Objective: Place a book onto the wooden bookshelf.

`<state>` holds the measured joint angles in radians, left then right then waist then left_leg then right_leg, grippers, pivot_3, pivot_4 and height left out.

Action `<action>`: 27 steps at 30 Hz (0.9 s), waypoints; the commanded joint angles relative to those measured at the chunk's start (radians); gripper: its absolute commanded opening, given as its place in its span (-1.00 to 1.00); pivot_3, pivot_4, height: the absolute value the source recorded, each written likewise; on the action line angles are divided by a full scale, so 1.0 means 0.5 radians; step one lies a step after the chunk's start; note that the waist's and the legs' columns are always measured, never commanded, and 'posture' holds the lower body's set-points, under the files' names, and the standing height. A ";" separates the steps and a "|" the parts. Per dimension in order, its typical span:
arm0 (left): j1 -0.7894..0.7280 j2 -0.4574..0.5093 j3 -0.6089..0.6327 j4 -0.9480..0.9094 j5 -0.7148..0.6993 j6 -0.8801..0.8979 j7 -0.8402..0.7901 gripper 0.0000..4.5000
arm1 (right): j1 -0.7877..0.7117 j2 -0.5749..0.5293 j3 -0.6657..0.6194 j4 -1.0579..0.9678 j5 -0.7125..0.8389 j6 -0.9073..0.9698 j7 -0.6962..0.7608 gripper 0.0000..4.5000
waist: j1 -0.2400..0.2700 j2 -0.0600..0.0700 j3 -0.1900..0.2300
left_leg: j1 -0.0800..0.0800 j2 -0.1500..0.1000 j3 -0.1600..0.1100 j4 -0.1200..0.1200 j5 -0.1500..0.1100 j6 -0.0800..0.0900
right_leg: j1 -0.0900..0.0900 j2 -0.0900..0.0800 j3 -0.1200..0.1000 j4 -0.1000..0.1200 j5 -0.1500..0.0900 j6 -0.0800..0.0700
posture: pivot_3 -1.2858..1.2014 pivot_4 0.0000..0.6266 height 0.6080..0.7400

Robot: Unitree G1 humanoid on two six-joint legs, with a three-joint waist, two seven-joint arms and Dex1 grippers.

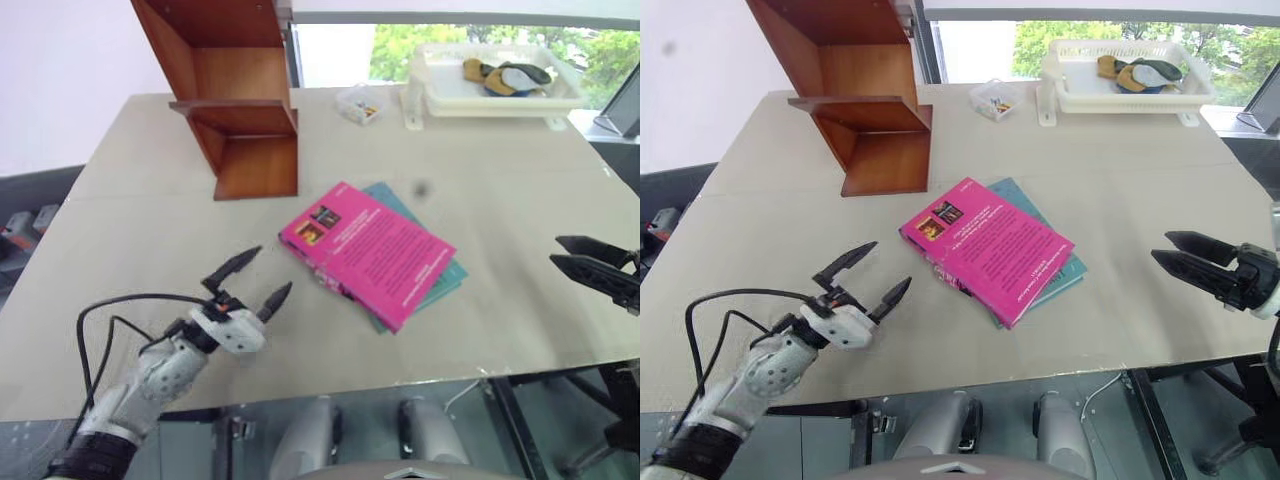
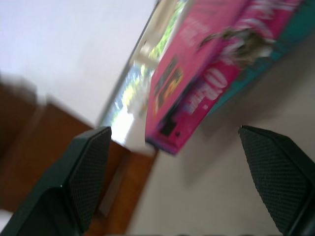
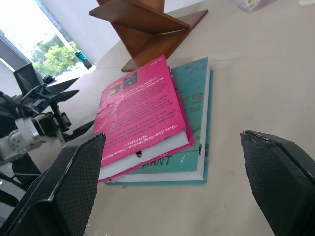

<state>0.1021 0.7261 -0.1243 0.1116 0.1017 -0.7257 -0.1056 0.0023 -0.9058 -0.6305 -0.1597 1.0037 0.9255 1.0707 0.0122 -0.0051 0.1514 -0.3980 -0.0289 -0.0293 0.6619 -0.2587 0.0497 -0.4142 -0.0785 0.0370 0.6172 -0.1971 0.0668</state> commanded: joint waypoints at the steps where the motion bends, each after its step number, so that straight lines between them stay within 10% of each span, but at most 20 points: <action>1: 0.057 -0.166 0.052 -0.097 -0.858 0.312 -0.388 0.98 | -0.027 -0.043 -0.016 0.000 -0.005 -0.042 0.031 1.00 | 0.001 0.000 0.000 | 0.000 0.000 0.000 0.000 0.000 0.000 | 0.000 0.000 0.000 0.001 -0.001 -0.001 | 0.03 -0.52 1.00; 6: 0.215 -0.397 0.146 -0.522 -2.208 1.398 -0.783 0.98 | -0.031 -0.046 -0.015 0.007 -0.023 -0.049 0.041 1.00 | -0.001 0.004 -0.003 | 0.002 0.000 0.000 0.004 0.000 0.001 | 0.001 0.002 -0.002 0.004 -0.001 -0.001 | 0.03 -0.52 1.00; 13: 0.170 -0.586 0.325 -0.729 -3.322 2.348 -0.414 0.98 | -0.011 -0.046 -0.041 0.008 -0.033 -0.057 0.041 1.00 | 0.004 0.005 -0.004 | 0.003 -0.001 -0.003 0.015 0.001 0.001 | 0.007 0.019 -0.014 0.009 0.002 0.008 | 0.03 -0.52 1.00; 27: -0.354 -0.901 0.407 -0.466 -3.353 2.727 0.198 0.98 | -0.003 -0.039 -0.055 0.001 -0.054 -0.070 0.028 1.00 | 0.005 0.003 -0.004 | 0.003 -0.003 -0.002 0.016 0.001 0.001 | 0.008 0.024 -0.012 0.009 0.001 0.005 | 0.03 -0.52 1.00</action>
<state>-0.0622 0.2901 0.0712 -0.1264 -1.5895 0.6224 -0.0306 0.0003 -0.9123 -0.6233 -0.1430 0.9686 0.9085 1.0833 0.0147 -0.0036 0.1495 -0.3964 -0.0304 -0.0304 0.6700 -0.2583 0.0504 -0.4100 -0.0666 0.0309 0.6217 -0.1970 0.0684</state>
